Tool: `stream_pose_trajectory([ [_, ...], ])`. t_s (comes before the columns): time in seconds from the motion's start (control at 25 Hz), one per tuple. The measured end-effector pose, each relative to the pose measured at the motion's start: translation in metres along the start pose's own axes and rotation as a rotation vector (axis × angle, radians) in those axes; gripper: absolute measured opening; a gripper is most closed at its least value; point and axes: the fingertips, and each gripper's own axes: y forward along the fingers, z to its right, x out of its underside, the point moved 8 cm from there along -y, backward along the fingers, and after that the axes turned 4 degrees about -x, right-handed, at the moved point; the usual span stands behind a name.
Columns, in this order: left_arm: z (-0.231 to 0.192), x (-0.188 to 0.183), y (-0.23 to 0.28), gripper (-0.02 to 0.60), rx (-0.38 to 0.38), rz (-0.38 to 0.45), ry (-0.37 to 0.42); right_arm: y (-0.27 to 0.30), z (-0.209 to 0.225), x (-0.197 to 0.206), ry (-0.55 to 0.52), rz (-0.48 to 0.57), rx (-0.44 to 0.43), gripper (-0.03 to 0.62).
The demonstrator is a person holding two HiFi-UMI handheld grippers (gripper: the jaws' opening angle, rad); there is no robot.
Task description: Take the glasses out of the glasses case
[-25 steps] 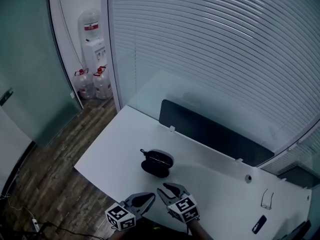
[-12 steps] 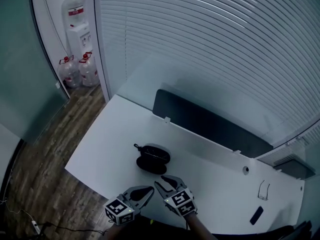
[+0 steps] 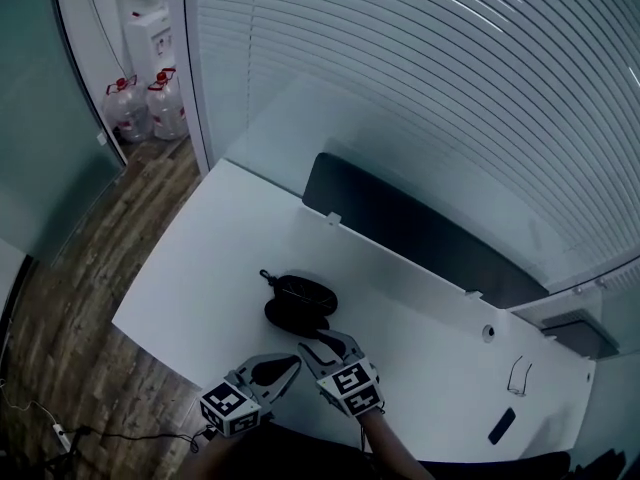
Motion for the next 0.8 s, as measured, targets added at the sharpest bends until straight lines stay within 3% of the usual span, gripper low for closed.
stream_pose_trajectory([
  [0.44, -0.015, 0.005, 0.025, 0.003, 0.005, -0.043, -0.031, 0.022, 0.020, 0.003, 0.021, -0.070, -0.015, 0.169],
  [0.8, -0.036, 0.003, 0.040, 0.003, -0.029, -0.058, -0.069, 0.039, 0.040, -0.001, -0.052, -0.160, -0.026, 0.169],
])
